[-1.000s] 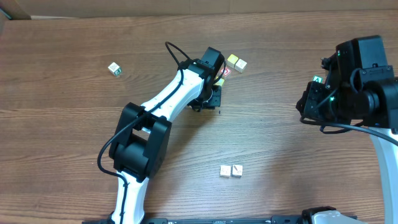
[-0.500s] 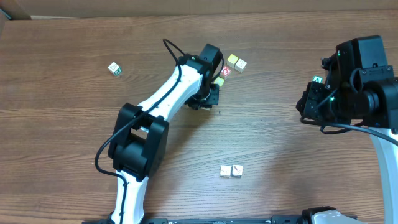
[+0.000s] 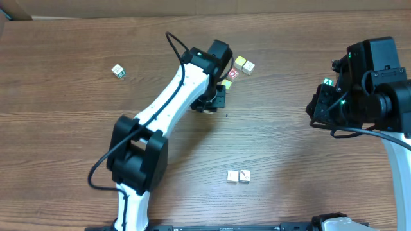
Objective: Flip 4 blocks
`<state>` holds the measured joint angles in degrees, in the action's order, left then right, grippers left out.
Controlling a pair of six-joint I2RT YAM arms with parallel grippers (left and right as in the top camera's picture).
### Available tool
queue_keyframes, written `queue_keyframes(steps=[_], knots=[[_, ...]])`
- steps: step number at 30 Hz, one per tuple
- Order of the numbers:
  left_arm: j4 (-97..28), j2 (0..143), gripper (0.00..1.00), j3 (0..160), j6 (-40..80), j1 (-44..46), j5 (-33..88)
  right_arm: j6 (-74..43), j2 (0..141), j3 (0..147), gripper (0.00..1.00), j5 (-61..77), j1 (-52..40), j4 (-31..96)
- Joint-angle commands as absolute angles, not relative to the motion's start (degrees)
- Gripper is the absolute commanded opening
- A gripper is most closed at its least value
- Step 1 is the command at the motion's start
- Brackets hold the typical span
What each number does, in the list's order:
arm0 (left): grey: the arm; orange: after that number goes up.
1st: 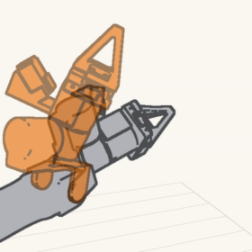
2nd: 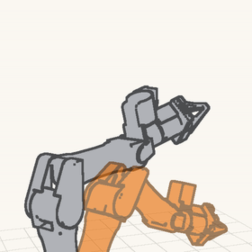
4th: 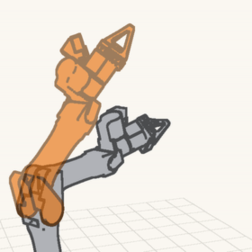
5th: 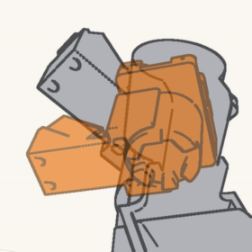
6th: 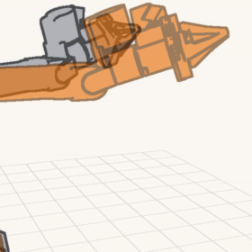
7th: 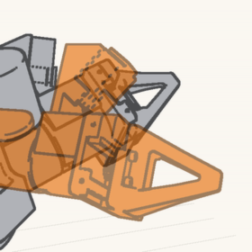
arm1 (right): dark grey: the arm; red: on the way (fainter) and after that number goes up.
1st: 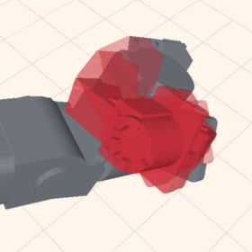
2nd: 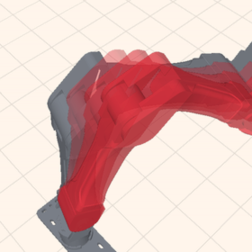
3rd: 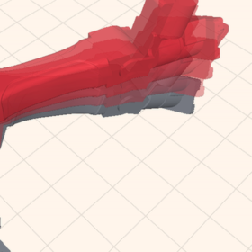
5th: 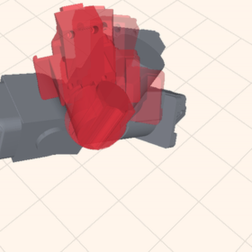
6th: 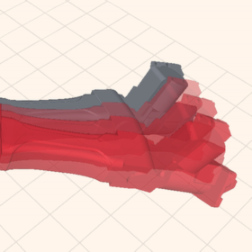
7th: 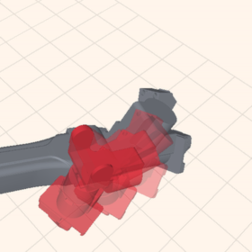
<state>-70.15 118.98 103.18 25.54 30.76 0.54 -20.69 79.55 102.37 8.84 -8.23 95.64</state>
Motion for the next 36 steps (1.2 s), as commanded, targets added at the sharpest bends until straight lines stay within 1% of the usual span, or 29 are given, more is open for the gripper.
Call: queue_keyframes(steps=[1, 3, 8, 13, 15, 21, 26, 30, 36], knots=[[-71.1, 112.7, 0.04, 102.2, 28.4, 34.6, -3.9, -19.6, 79.1, 102.3, 0.24, 9.3, -8.0, 95.8], [-71.0, 110.5, 0.05, 100.1, 28.9, 36.2, -4.3, -19.7, 79.1, 102.3, 0.24, 9.3, -8.0, 96.1], [-68.6, 103.6, 0.04, 89.1, 34.1, 38.8, -4.6, -19.4, 79.1, 102.3, 0.24, 9.3, -8.0, 96.5], [-62.0, 95.6, 0.04, 73.4, 37.0, 40.5, 1.4, -19.4, 79.1, 102.3, 0.23, 9.3, -8.0, 96.6], [-59.4, 92.5, 0.04, 67.4, 39.7, 42.0, 1.9, -19.4, 79.1, 102.3, 0.23, 9.3, -8.0, 96.6], [-50.3, 85.6, 0.04, 53.4, 46.7, 48.8, 7.6, -19.4, 79.1, 102.3, 0.23, 9.3, -8.0, 96.6], [-44.5, 84.7, 0.05, 46.4, 56.1, 54.2, 7.1, -19.5, 79.1, 102.3, 0.23, 9.4, -8.0, 97.1], [-39.9, 84.7, 0.04, 43.4, 57.3, 54.8, 6.8, -19.5, 79.1, 102.3, 0.23, 10.5, -8.0, 97.1], [-36.6, 84.7, 0.04, 43.2, 57.2, 54.7, 2.6, -19.5, 79.1, 102.3, 0.23, 10.6, -8.0, 97.0]])
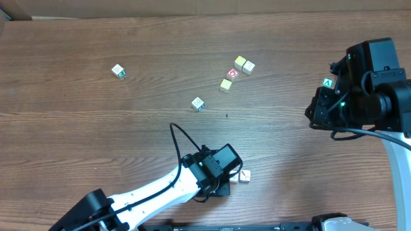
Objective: Flip 4 blocks
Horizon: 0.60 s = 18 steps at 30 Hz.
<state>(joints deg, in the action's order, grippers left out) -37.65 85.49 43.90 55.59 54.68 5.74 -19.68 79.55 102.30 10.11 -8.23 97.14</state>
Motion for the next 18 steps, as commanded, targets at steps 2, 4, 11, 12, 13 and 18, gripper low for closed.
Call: queue_keyframes(steps=[2, 4, 11, 12, 13, 18], knots=[[-36.0, 84.7, 0.04, 43.2, 57.2, 54.7, 1.5, -19.5, 79.1, 102.3, 0.23, 10.6, -8.0, 97.0], [-35.9, 84.7, 0.04, 43.2, 57.2, 54.6, 0.6, -19.5, 79.1, 102.3, 0.23, 10.6, -8.0, 97.0], [-35.3, 84.7, 0.04, 43.2, 57.2, 54.6, -0.6, -19.5, 79.1, 102.3, 0.23, 10.6, -8.0, 97.0], [-35.0, 84.7, 0.04, 43.2, 56.8, 54.6, -0.6, -19.5, 79.1, 102.3, 0.23, 10.6, -8.0, 97.0], [-34.8, 84.7, 0.04, 43.2, 56.8, 54.6, -0.6, -19.5, 79.1, 102.3, 0.23, 10.6, -8.0, 97.0], [-33.5, 84.8, 0.04, 43.2, 56.1, 54.6, -0.6, -19.5, 79.1, 102.3, 0.23, 10.6, -8.0, 97.0]])
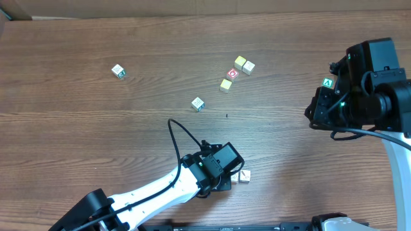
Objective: Flip 4 blocks
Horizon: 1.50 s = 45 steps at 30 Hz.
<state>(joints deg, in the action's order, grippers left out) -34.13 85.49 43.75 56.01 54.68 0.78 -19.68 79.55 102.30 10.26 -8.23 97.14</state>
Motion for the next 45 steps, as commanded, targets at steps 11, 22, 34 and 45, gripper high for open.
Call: queue_keyframes(steps=[11, 22, 34, 45], knots=[[-33.1, 85.5, 0.31, 43.2, 55.9, 54.6, -0.6, -19.5, 79.1, 102.3, 0.24, 10.6, -8.0, 97.1], [-32.4, 85.3, 0.26, 43.2, 55.9, 54.6, -2.2, -19.5, 79.1, 102.3, 0.24, 10.6, -8.0, 97.1], [-33.0, 80.4, 0.73, 43.4, 53.7, 54.5, -3.3, -19.5, 79.1, 102.3, 0.24, 10.6, -8.0, 97.1], [-38.1, 81.4, 0.79, 55.8, 36.9, 41.2, -2.4, -19.5, 79.1, 102.3, 0.24, 10.6, -8.0, 97.0]])
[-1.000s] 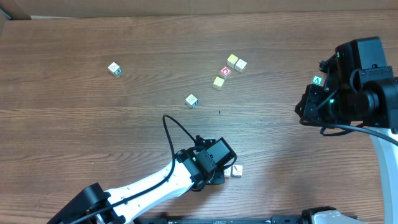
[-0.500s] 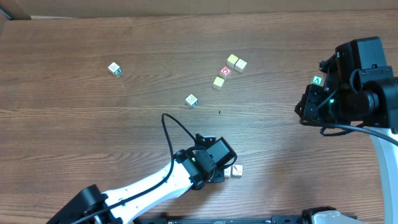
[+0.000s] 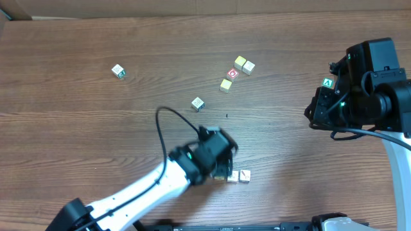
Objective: Flip 4 blocks
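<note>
Small wooden blocks lie scattered on the brown table. A pair, the left block and the right block, sits side by side near the front edge. My left gripper hangs just left of this pair, blurred, and its jaws cannot be read. A single block lies mid-table. Behind it sit a yellow-topped block, a red-marked block and two pale blocks. One more block lies far left. My right gripper is hidden under its own arm.
A green-lettered block shows at the edge of the right arm, which stands at the right side of the table. The left arm stretches from the front edge up to the pair. A black cable loops above it.
The left gripper has shifted a little up and to the left, off the pair of blocks, and both blocks of the pair now show in full. The right arm has not moved.
First the left gripper was at the back cluster, beside the yellow-topped block, and no block showed mid-table. Then the arm was down at the front pair, covering its left block, and a single block lay mid-table. It stayed there, and now stands just left of the pair.
</note>
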`<state>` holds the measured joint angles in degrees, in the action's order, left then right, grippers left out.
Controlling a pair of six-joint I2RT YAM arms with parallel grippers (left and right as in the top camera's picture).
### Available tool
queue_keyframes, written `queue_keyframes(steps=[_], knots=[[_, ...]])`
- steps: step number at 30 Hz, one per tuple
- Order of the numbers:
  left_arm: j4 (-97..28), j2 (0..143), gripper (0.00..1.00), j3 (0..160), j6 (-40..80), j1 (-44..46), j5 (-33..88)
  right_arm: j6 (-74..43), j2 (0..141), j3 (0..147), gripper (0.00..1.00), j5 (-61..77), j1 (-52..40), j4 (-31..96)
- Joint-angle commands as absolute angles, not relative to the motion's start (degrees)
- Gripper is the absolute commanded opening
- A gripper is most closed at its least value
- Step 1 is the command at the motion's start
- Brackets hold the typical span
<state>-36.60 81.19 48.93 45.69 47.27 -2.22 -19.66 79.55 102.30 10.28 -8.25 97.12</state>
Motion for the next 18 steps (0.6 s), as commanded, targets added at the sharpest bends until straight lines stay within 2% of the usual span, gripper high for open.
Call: queue_keyframes(steps=[1, 5, 9, 18], knots=[[-39.7, 82.2, 0.78, 58.2, 35.5, 38.4, -1.4, -19.5, 79.1, 102.3, 0.24, 10.6, -8.0, 97.0], [-45.4, 87.3, 0.67, 67.8, 33.6, 28.6, 2.8, -19.5, 79.1, 102.3, 0.24, 10.6, -8.0, 97.0], [-49.0, 94.8, 0.66, 75.9, 35.2, 22.9, 6.3, -19.4, 79.1, 102.3, 0.25, 10.6, -8.0, 97.0], [-49.8, 110.9, 0.61, 87.0, 42.7, 20.7, 12.0, -19.4, 79.1, 102.3, 0.28, 10.6, -8.0, 97.1]])
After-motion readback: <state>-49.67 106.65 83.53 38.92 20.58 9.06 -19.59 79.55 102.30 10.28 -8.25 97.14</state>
